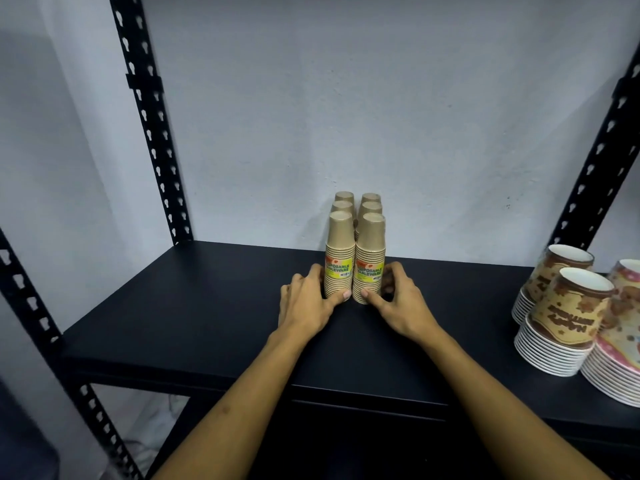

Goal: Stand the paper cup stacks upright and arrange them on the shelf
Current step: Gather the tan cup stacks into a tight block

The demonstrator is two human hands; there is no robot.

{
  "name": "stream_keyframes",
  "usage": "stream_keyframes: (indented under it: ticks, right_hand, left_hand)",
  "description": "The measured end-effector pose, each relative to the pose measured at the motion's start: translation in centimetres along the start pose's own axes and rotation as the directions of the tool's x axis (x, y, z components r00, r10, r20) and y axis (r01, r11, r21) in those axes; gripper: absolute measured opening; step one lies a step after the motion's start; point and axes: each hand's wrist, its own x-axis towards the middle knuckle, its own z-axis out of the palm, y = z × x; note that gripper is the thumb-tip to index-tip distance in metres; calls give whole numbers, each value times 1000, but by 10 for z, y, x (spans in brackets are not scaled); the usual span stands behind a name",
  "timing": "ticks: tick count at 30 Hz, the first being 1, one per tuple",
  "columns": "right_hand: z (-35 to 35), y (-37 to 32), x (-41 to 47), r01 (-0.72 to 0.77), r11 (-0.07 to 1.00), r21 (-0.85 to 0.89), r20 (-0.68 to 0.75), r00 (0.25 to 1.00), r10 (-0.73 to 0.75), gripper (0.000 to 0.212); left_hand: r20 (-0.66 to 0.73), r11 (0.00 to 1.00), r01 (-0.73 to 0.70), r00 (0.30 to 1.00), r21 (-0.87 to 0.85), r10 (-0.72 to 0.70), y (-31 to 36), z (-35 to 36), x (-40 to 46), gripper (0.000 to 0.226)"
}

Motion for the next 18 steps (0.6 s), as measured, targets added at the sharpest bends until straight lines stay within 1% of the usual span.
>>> stream_keyframes:
  ticks: [4, 8, 18]
  right_hand:
    - [-1, -2, -1, -8, 1000, 2, 1, 1000, 8, 55]
    - [-1, -4, -1, -19, 1000, -7, -6, 1000, 19, 44]
    - [0, -6, 0, -54, 999, -3, 2, 999, 54, 43]
  left_hand:
    - [2, 1000, -5, 1000, 5, 5, 1, -2, -1, 67]
    - [-13, 999, -30, 999, 19, 30, 4, -4, -5, 64]
    - [-34, 995, -32, 999, 96, 36, 17, -11, -17, 65]
